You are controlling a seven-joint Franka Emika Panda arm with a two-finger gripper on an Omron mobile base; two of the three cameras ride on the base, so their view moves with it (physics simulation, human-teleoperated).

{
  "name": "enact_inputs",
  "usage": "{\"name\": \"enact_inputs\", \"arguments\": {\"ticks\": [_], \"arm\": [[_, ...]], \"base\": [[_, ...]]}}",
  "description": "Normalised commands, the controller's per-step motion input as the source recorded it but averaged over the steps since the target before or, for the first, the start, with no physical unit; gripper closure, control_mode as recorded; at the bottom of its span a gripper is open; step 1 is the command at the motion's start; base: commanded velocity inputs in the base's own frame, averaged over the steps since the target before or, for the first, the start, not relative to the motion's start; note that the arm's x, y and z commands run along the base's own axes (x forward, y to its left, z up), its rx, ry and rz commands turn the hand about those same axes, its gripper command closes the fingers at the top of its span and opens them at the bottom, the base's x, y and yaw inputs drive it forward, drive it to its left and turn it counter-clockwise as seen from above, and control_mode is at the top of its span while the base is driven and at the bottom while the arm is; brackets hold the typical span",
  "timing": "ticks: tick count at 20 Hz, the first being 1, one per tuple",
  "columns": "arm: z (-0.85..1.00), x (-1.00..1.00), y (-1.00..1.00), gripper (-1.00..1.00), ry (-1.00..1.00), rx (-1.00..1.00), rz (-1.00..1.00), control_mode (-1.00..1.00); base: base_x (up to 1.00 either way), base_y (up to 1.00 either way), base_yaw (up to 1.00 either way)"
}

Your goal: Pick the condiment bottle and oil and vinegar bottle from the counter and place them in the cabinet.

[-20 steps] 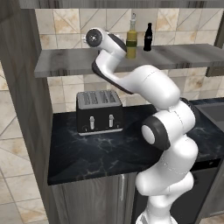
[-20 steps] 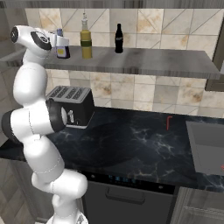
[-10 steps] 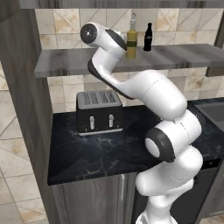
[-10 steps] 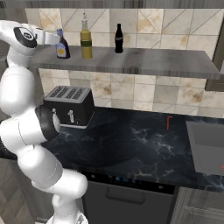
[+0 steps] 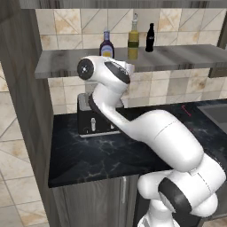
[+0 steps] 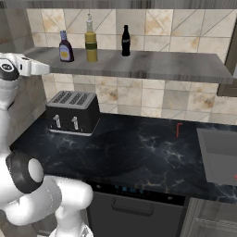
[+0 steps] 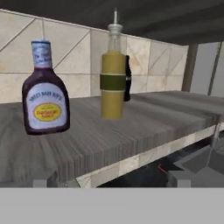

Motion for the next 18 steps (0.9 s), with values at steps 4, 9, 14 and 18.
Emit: {"name": "enact_inputs", "arguments": {"ticks": [4,9,14,18], "arm": [[-1.00,-1.00,-0.26,-1.00,-0.02,-0.05,0.00,-1.00],[-1.00,-1.00,-0.26,-1.00,-0.06,-0.02,0.00,-1.00],[-0.91,-0.98,-0.41,-1.00,-0.25,0.01,0.00,-1.00],[-0.26,-0.56,-0.33,-1.00,-0.27,0.03,-0.01,-1.00]], "base": [[0.00,0.00,0.00],[0.00,0.00,0.00],[0.00,0.00,0.00],[0.00,0.00,0.00]]}}
